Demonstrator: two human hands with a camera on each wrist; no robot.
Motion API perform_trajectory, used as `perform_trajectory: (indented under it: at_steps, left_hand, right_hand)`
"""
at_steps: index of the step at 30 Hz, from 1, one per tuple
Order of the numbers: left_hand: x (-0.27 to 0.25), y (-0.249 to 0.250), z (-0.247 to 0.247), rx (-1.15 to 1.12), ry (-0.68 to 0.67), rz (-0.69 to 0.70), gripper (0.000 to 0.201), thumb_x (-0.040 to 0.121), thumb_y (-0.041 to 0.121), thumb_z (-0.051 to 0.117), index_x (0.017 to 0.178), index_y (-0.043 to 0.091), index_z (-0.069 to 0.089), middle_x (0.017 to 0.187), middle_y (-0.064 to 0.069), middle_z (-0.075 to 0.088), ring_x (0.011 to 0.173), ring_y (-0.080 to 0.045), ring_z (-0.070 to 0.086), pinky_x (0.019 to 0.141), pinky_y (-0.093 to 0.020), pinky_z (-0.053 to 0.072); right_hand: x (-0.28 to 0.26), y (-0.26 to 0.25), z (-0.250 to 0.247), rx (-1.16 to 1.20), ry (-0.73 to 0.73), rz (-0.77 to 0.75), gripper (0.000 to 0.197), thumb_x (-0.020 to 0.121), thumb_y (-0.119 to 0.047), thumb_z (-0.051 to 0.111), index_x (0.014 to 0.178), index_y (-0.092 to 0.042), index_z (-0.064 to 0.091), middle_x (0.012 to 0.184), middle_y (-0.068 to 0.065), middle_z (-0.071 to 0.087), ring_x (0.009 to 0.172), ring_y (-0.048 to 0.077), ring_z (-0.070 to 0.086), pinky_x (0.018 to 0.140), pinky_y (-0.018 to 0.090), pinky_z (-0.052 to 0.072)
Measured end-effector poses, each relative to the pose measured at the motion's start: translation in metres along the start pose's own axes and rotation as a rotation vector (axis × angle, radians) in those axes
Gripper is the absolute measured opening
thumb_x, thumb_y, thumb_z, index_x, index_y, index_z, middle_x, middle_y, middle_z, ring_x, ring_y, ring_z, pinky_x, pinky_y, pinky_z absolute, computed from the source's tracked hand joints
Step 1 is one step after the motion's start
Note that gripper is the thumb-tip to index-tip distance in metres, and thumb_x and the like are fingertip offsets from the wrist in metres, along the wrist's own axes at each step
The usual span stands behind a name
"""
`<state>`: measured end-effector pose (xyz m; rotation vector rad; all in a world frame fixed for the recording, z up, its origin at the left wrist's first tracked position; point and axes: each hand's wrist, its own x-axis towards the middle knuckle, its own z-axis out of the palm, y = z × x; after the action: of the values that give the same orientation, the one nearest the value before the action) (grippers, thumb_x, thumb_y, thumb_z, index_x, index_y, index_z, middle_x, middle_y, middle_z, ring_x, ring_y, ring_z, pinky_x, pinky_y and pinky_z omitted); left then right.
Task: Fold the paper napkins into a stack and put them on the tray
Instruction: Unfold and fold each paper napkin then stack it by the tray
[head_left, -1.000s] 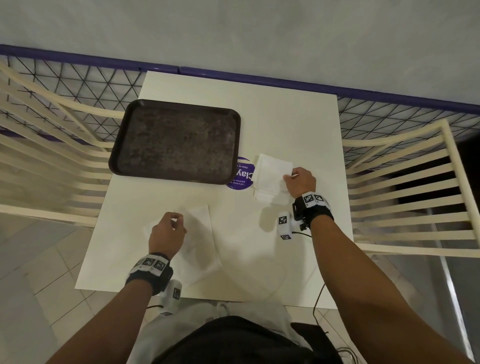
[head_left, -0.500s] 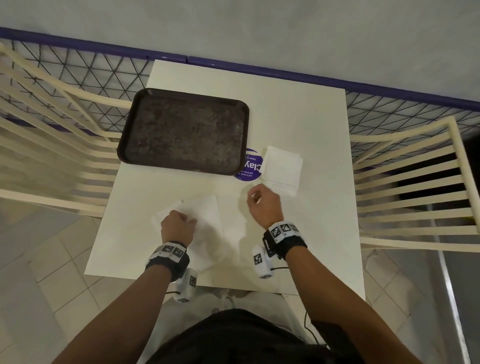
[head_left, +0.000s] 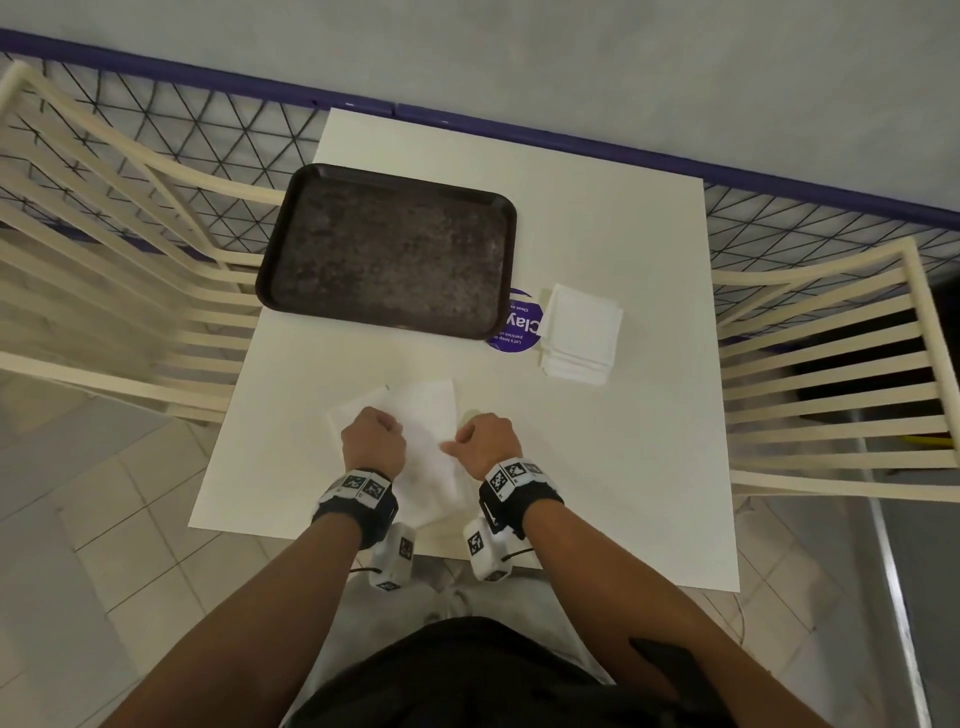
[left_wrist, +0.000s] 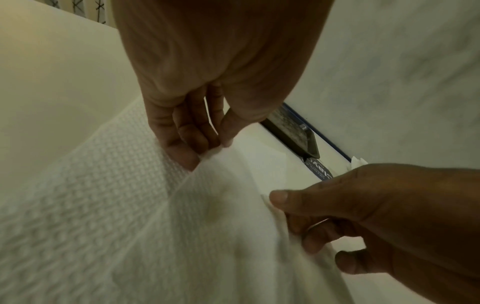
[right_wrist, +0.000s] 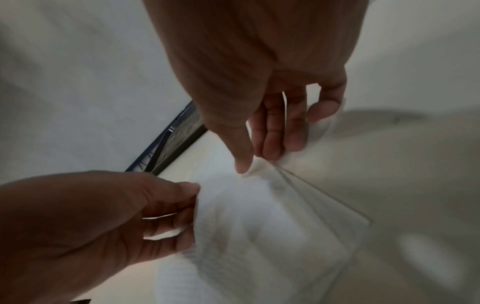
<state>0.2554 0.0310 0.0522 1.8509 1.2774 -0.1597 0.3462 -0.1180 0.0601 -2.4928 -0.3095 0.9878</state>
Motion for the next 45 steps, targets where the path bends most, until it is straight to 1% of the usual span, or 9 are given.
perform_trajectory:
  at_steps: [4,9,20,25,30,34,38,42,45]
  left_hand:
    - [-0.002,-0.001,-0.004,-0.052,-0.034,-0.019,0.025,0.095,0.019,0.071,0.118,0.008,0.07,0.117,-0.012,0.073,0.105,-0.027,0.068,0.085,-0.025,0.046]
    - [-0.006,0.0,-0.001,-0.083,-0.045,-0.013,0.024,0.091,0.025,0.078,0.111,0.012,0.076,0.115,-0.007,0.076,0.11,-0.026,0.069,0.098,-0.029,0.052]
    - [-0.02,0.007,-0.001,-0.105,0.011,0.122,0.012,0.093,0.022,0.073,0.103,0.016,0.074,0.097,0.001,0.075,0.091,-0.018,0.067,0.092,-0.031,0.053]
    - [-0.022,0.013,-0.004,-0.193,-0.017,0.191,0.008,0.098,0.023,0.068,0.102,0.016,0.069,0.098,0.007,0.069,0.082,-0.009,0.063,0.072,-0.015,0.045]
    - [-0.015,0.014,-0.009,-0.323,-0.056,0.186,0.005,0.1,0.019,0.067,0.103,0.016,0.064,0.1,0.002,0.07,0.094,-0.018,0.066,0.084,-0.027,0.049]
    - [-0.007,0.015,-0.011,-0.434,-0.07,0.155,0.006,0.097,0.021,0.069,0.097,0.025,0.064,0.105,-0.003,0.074,0.102,-0.025,0.072,0.094,-0.042,0.058]
    - [-0.01,0.024,-0.013,-0.508,-0.095,0.122,0.024,0.096,0.031,0.072,0.116,0.022,0.064,0.114,-0.003,0.072,0.107,-0.025,0.069,0.091,-0.036,0.054]
    - [-0.01,0.027,-0.012,-0.501,-0.304,0.007,0.071,0.083,0.053,0.082,0.137,0.013,0.06,0.129,-0.002,0.066,0.118,-0.024,0.064,0.109,-0.046,0.049]
    - [-0.009,0.026,-0.009,-0.511,-0.388,0.046,0.036,0.089,0.035,0.08,0.114,0.009,0.075,0.113,-0.006,0.078,0.109,-0.034,0.072,0.103,-0.058,0.054]
  right_hand:
    - [-0.003,-0.005,0.004,-0.044,0.005,-0.001,0.011,0.087,-0.02,0.068,0.079,-0.016,0.075,0.087,0.003,0.075,0.08,0.021,0.069,0.074,0.032,0.06]
    - [-0.007,-0.004,0.006,-0.045,0.014,-0.026,0.011,0.085,-0.019,0.066,0.083,-0.013,0.075,0.082,0.0,0.073,0.077,0.019,0.068,0.073,0.032,0.06]
    - [-0.011,0.005,0.005,0.078,-0.007,-0.052,0.008,0.085,-0.023,0.065,0.079,-0.028,0.064,0.086,-0.011,0.068,0.086,0.014,0.066,0.082,0.031,0.056]
    - [-0.008,0.012,-0.002,0.269,0.118,0.031,0.017,0.089,-0.014,0.059,0.103,-0.02,0.068,0.105,-0.005,0.071,0.099,0.015,0.066,0.091,0.027,0.052]
    - [-0.006,0.011,-0.011,0.393,0.1,0.052,0.039,0.097,-0.035,0.061,0.13,-0.015,0.061,0.121,0.0,0.065,0.113,0.019,0.06,0.1,0.029,0.044]
    - [-0.006,0.012,-0.018,0.557,0.004,-0.037,0.032,0.093,-0.047,0.067,0.09,-0.016,0.072,0.09,0.0,0.071,0.079,0.012,0.065,0.079,0.026,0.049]
    - [-0.009,0.013,-0.027,0.62,0.042,-0.102,0.019,0.092,-0.02,0.073,0.092,-0.001,0.072,0.077,0.005,0.071,0.062,0.008,0.064,0.059,0.015,0.047]
    - [-0.011,0.01,-0.041,0.668,0.052,-0.133,0.017,0.095,-0.018,0.069,0.098,-0.002,0.071,0.086,0.015,0.075,0.065,0.01,0.065,0.055,0.011,0.046]
    - [-0.013,0.01,-0.051,0.686,0.052,-0.159,0.006,0.095,-0.012,0.068,0.098,-0.007,0.071,0.082,0.012,0.071,0.064,0.012,0.062,0.056,0.012,0.045]
